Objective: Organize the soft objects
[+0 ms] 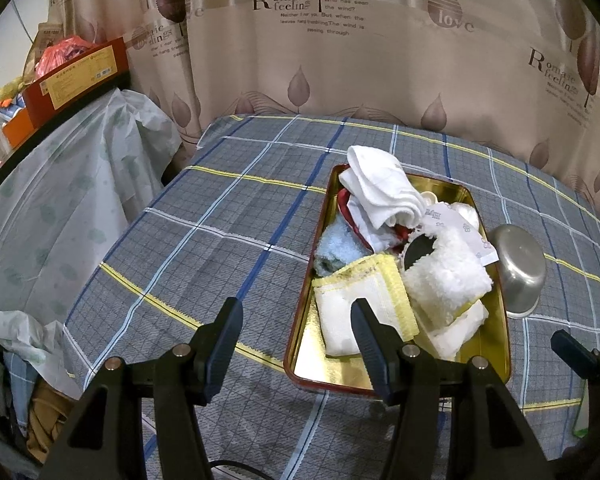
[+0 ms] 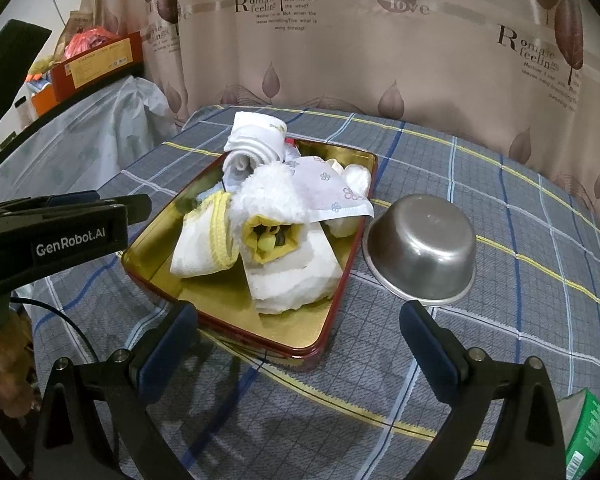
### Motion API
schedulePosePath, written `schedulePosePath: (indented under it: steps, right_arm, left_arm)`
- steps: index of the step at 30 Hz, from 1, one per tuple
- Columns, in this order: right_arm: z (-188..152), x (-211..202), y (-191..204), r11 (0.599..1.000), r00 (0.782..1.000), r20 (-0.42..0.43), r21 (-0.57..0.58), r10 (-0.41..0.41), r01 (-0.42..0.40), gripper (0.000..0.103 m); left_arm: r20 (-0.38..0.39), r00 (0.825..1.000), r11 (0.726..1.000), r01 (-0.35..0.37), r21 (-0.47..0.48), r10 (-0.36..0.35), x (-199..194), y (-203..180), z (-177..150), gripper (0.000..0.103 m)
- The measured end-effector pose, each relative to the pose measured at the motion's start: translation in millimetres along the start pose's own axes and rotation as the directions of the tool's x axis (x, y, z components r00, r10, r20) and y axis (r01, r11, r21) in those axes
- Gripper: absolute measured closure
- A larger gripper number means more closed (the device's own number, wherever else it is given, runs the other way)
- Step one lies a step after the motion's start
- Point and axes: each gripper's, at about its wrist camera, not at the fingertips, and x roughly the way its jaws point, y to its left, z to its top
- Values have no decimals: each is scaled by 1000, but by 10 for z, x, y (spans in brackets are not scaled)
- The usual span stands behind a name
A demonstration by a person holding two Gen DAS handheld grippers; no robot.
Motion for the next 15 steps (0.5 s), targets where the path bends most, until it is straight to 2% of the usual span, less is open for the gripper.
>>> schedulePosePath:
  steps: [15]
  right_arm:
    - [27,38,20,1000,1000,-12,-23,-2,2,3]
  left_arm:
    - [3,1000,1000,-3,4,3,10,1,4,45]
